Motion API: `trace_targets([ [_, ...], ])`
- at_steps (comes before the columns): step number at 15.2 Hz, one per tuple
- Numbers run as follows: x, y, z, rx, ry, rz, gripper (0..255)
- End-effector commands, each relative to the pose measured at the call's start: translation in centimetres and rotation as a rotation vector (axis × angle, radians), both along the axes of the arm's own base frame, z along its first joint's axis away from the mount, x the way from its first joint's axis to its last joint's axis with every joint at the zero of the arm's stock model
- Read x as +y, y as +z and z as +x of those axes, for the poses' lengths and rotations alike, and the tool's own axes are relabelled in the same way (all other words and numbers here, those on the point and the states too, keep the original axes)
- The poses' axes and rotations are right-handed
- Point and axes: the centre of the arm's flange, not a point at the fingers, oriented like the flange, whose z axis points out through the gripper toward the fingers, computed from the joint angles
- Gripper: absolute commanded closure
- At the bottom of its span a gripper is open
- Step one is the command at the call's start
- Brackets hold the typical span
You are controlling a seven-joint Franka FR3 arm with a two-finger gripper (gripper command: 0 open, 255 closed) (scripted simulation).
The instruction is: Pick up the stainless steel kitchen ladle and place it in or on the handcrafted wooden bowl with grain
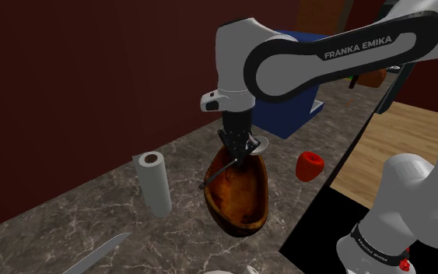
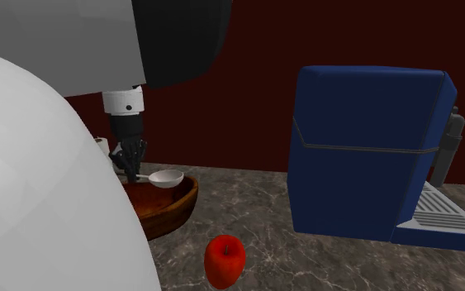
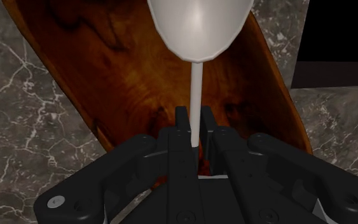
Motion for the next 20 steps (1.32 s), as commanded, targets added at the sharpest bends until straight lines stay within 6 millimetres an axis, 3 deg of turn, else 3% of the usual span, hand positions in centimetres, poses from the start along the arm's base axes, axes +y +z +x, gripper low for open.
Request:
trace_targets([
  [1,-0.1,-0.2,0.0,0.0,0.0,0.0,255],
  [6,-0.1,-0.2,0.0,0.0,0.0,0.0,255],
  [7,-0.1,-0.2,0.0,0.0,0.0,0.0,0],
  [12,-0.1,-0.2,0.0,0.0,0.0,0.0,0],
  [16,0.1,4.8,0.6,0.0,0.0,0.0,0],
  [20,0.1,4.8,0.6,0.0,0.0,0.0,0],
])
